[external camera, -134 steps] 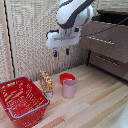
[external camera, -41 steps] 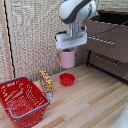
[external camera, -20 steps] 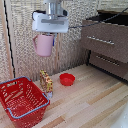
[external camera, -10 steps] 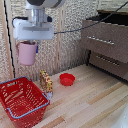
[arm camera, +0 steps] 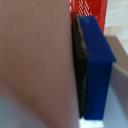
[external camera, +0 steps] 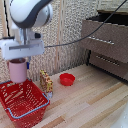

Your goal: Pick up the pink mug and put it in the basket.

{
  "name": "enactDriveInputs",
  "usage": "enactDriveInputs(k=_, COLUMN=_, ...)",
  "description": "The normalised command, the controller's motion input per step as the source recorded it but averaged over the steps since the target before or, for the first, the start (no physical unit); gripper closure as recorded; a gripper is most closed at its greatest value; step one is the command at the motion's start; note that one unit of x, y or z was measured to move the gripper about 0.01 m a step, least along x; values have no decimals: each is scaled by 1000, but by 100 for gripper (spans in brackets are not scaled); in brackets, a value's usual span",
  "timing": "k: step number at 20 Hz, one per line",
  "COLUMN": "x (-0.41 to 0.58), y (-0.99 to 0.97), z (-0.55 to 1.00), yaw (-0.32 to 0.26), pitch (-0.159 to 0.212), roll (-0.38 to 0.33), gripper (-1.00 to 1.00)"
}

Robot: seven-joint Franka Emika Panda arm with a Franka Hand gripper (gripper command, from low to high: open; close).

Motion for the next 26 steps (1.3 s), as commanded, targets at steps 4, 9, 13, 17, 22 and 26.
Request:
enactDriveInputs(k=4, x=-2, y=455, z=-499, yaw=32, pitch=-27, roll=-209, gripper=100)
enactDriveInputs(k=9, x=0, y=245, z=-465, yaw=31, pitch=-38, roll=-8, gripper=100)
enactDriveInputs(k=13, x=109, y=-123, z=-441, yaw=60, pitch=-32, roll=-14, gripper=100)
enactDriveInputs(k=17, x=261, y=-257, z=-224, yaw=65, pitch=-2, roll=-83, gripper=100)
enactDriveInputs(k=22, x=166, y=-96, z=-50, yaw=43, pitch=-19, roll=-19, gripper=-100)
enactDriveInputs(k=26, x=50, y=0, z=0, yaw=0, pitch=-32, roll=0, gripper=-100)
